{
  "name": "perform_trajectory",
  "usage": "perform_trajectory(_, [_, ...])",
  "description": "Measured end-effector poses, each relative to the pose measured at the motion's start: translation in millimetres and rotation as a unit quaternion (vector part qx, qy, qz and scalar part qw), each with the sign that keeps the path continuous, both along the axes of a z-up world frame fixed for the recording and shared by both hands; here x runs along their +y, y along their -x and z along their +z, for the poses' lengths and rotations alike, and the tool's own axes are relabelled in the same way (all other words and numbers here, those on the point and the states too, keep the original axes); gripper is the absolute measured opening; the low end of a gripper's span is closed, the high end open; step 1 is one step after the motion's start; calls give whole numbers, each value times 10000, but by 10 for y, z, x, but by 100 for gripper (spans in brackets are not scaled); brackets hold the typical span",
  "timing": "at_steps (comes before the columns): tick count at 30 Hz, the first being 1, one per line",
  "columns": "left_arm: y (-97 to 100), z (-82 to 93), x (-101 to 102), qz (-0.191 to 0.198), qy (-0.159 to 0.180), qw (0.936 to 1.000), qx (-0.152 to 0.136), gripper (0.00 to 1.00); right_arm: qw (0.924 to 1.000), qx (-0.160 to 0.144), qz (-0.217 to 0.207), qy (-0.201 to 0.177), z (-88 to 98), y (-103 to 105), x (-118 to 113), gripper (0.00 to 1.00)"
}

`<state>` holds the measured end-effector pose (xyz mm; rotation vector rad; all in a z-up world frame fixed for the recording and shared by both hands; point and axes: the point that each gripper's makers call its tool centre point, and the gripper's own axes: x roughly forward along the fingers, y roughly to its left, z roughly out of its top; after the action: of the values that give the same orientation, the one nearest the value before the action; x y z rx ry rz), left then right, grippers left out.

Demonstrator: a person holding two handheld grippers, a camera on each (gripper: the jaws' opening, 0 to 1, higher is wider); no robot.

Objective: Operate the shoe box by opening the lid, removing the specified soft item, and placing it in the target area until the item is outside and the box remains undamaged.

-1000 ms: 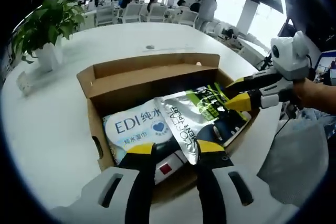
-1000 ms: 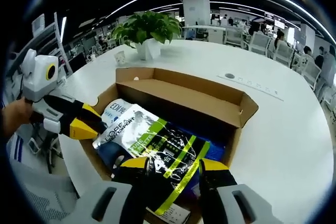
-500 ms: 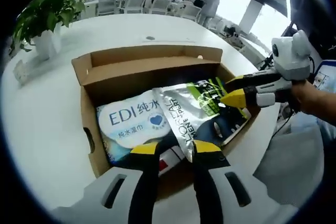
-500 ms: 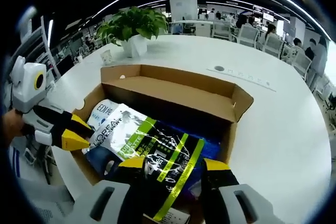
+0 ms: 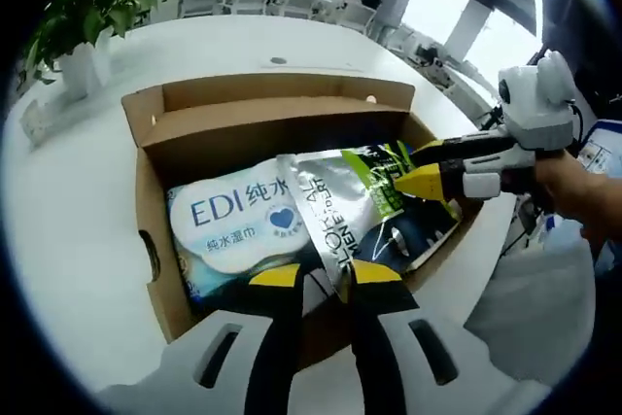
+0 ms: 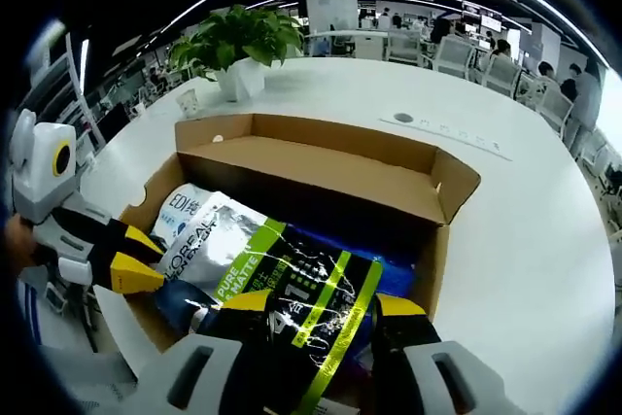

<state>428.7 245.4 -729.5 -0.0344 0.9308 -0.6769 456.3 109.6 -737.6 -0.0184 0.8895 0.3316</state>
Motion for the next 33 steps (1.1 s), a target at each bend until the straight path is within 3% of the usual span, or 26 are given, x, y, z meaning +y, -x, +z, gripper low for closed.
perform_trajectory(6, [1,6,-24,-49,28,10000,5,11,9997,30,-92,-237,11,0,-2,34])
perform_trajectory(11, [28,-25,-20,-112,-69,9999,35,8,9985,99,-240,-489,26,31,-9,26])
perform_trajectory(19, [20,-20,-7,-163,-115,9998,9,4,9985,85,-244,-491,51,42,-38,18])
perform_trajectory(26, [21,-3,3,-237,-184,9995,-13,1,9987,31,-277,-430,89,48,-115,1])
perform_trajectory(33, [31,15,21,-239,-236,9994,-19,0,9978,14,-286,-595,137,57,-73,0])
